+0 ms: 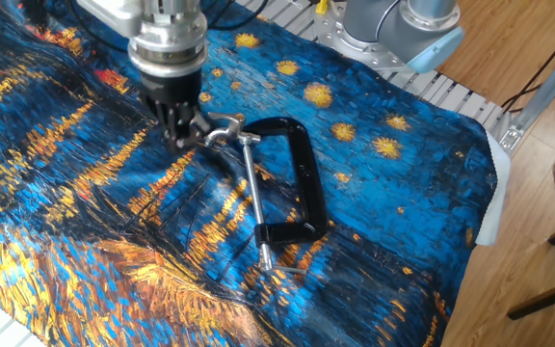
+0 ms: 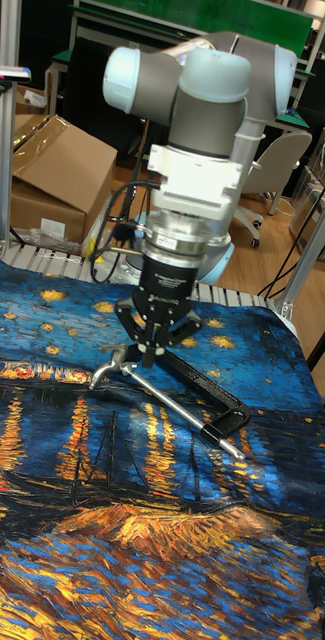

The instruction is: Turn on the water tap

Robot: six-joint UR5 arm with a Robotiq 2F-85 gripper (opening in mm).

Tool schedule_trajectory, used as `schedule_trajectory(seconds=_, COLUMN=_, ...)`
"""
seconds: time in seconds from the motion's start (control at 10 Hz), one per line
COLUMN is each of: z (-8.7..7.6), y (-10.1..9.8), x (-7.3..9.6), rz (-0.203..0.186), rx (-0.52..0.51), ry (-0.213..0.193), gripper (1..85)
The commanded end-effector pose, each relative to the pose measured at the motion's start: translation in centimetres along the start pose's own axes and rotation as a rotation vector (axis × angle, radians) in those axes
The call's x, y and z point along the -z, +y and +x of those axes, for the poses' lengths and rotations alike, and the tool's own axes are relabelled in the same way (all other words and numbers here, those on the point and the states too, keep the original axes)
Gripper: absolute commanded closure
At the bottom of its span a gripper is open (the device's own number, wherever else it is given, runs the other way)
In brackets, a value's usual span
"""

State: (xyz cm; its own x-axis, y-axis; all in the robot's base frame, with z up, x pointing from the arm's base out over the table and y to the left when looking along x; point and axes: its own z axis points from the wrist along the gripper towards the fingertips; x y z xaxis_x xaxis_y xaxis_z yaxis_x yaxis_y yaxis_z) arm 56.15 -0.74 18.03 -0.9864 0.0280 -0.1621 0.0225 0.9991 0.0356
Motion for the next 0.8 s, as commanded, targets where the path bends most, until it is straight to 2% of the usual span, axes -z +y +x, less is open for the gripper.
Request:
schedule_trajectory(seconds=0.0, z=4.2, y=-1.8, x=0.0, rz=-0.006, rx=0.039, ry=0.051, gripper=84.7)
schedule_trajectory(seconds=0.1, z=4.6, y=-1.7, x=0.0, rz=-0.024, rx=0.037, ry=0.045, gripper=84.7)
schedule_trajectory(seconds=0.3, z=5.1, y=-1.7, x=-0.2, rz=-0.036, rx=0.032, ry=0.032, gripper=84.7)
schedule_trajectory(seconds=0.7, z=5.5, y=-1.7, x=-0.4, rz=-0.047, rx=0.024, ry=0.026, gripper=84.7)
